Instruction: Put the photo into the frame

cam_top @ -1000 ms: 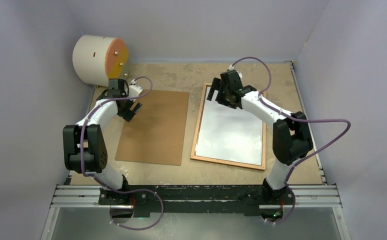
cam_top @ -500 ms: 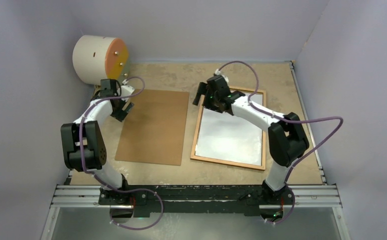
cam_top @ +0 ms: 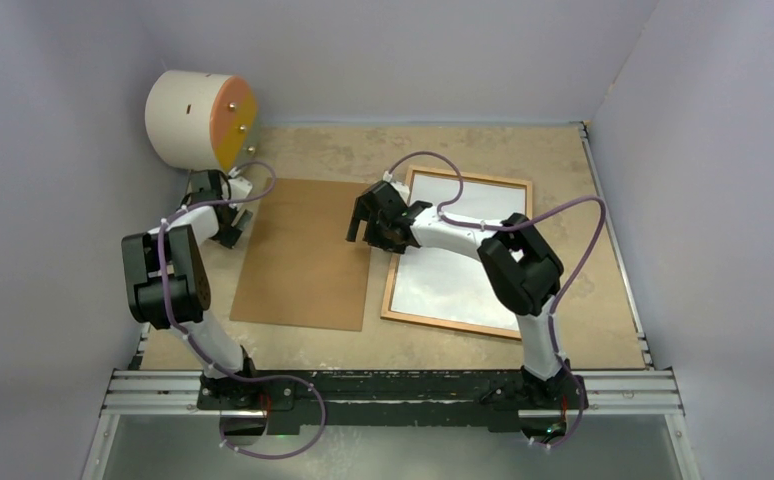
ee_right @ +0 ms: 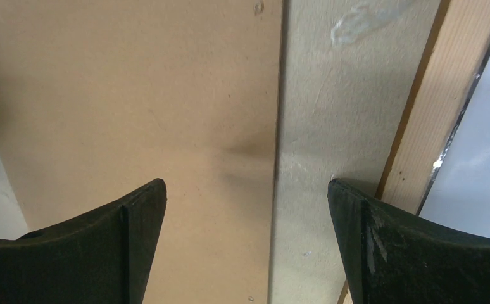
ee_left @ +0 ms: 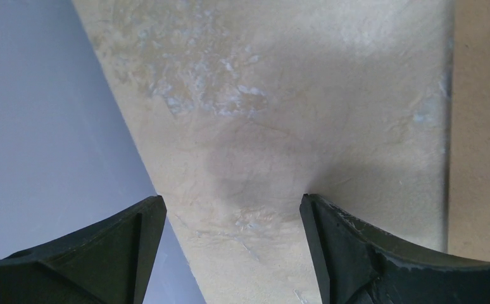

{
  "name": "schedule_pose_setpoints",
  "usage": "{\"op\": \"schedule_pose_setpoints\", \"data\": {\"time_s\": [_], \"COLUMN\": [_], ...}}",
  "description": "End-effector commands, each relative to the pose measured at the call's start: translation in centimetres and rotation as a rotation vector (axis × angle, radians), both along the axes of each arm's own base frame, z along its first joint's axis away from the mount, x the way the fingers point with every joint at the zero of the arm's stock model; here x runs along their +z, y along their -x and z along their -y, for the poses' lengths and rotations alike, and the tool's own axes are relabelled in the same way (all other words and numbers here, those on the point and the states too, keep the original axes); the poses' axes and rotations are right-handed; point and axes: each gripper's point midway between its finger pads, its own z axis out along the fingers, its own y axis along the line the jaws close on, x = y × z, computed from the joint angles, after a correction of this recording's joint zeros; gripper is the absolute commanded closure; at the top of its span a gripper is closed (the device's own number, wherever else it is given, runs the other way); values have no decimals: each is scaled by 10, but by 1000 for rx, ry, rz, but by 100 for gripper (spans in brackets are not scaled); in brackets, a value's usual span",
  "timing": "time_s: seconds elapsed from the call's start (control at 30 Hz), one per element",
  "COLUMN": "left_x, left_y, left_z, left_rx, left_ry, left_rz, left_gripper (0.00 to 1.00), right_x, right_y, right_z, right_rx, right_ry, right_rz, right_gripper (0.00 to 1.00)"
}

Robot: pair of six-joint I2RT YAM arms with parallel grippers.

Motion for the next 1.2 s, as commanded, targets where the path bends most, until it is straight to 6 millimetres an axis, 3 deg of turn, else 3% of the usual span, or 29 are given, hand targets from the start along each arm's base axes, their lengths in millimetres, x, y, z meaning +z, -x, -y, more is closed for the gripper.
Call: {"op": "schedule_pose_setpoints", "data": {"time_s": [0.0, 0.23, 0.43, 0.8, 0.87, 1.0, 1.17], "left_x": [-21, -40, -43, -51, -54, -58, -58], "left_y": [2, 15, 24, 34, 37, 44, 49], "left_z": [18, 56, 91, 120, 124, 131, 142], "left_rx": [-34, -116, -213, -276, -287, -303, -345], "left_ry": [93, 243, 286, 316, 318, 345, 403], "left_rz": [-18, -99, -139, -206, -220, -256, -309], "left_gripper": [17, 17, 16, 16, 16, 16, 16], "right_x": [15, -5, -10, -11, 3, 69, 150], "right_y": [-18, -11, 0, 8, 10, 5, 7], "right_z": [2, -9, -17, -39, -47, -65, -63], "right_rx": [-89, -89, -86, -44, -25, 26, 80], "right_ry": [-9, -57, -119, -237, -293, -538, -944], "right_rz": [47, -13, -77, -131, -131, -58, 30], "right_gripper": [1, 1, 2, 5, 6, 8, 15]}}
